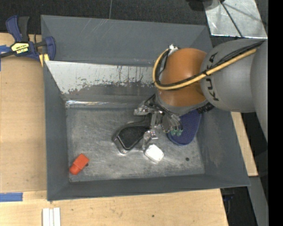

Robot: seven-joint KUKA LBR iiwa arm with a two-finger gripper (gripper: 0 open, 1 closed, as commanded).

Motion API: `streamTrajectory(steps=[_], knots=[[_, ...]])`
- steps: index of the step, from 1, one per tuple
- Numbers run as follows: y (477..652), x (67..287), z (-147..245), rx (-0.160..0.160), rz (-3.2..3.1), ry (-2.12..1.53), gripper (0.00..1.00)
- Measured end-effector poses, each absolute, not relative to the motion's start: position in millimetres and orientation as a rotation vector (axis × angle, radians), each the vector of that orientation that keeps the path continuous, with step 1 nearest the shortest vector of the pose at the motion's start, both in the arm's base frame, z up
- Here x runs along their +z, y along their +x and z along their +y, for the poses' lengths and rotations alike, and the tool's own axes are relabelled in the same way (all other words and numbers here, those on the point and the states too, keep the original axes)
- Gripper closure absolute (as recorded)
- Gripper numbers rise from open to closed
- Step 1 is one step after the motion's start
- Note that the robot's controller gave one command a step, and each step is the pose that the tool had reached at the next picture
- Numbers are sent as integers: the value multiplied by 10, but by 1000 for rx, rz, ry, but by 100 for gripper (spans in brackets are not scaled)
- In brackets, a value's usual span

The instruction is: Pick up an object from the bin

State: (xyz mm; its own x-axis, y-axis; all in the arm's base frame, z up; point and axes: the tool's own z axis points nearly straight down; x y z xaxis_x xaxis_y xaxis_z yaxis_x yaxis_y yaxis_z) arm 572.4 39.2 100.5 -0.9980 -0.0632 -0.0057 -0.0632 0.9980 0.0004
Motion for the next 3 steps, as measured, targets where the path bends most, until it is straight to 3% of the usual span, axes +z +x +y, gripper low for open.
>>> streamTrajectory(steps=[1, 2, 3], knots=[[5832, 748, 446, -4, 3139, -146, 0], [5813, 761, 520, -11, 3127, -207, 0], [5839, 784, 537, -5, 3116, -204, 100]])
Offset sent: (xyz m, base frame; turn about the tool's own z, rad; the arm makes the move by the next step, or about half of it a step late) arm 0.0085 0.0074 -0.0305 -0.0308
